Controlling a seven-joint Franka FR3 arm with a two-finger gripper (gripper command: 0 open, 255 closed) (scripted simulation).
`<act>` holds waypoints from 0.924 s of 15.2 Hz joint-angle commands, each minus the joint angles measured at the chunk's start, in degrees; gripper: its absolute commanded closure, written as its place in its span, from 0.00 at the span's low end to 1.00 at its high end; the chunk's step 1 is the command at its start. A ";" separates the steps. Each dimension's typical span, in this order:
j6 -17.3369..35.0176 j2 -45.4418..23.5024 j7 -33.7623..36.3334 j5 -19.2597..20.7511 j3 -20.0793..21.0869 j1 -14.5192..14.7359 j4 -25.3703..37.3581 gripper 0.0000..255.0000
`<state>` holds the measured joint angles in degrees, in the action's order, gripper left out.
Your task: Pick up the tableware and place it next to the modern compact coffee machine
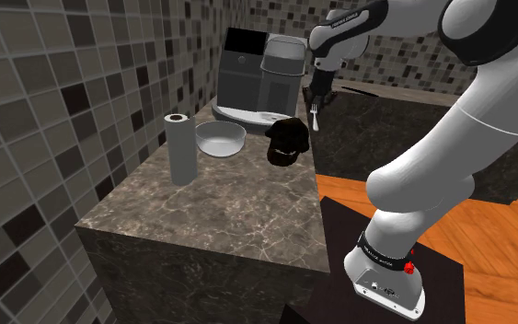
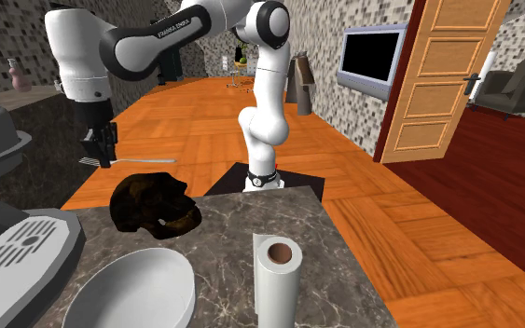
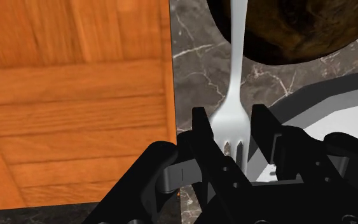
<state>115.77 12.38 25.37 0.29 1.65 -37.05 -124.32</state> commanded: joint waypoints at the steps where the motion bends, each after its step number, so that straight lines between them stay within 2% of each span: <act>1: 1.73 -0.41 -0.02 0.02 -0.02 -0.02 -1.29 1.00; 14: 11.96 -3.94 0.18 0.18 0.03 -0.04 -7.99 1.00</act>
<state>126.96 8.67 25.63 0.48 1.72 -37.05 -131.80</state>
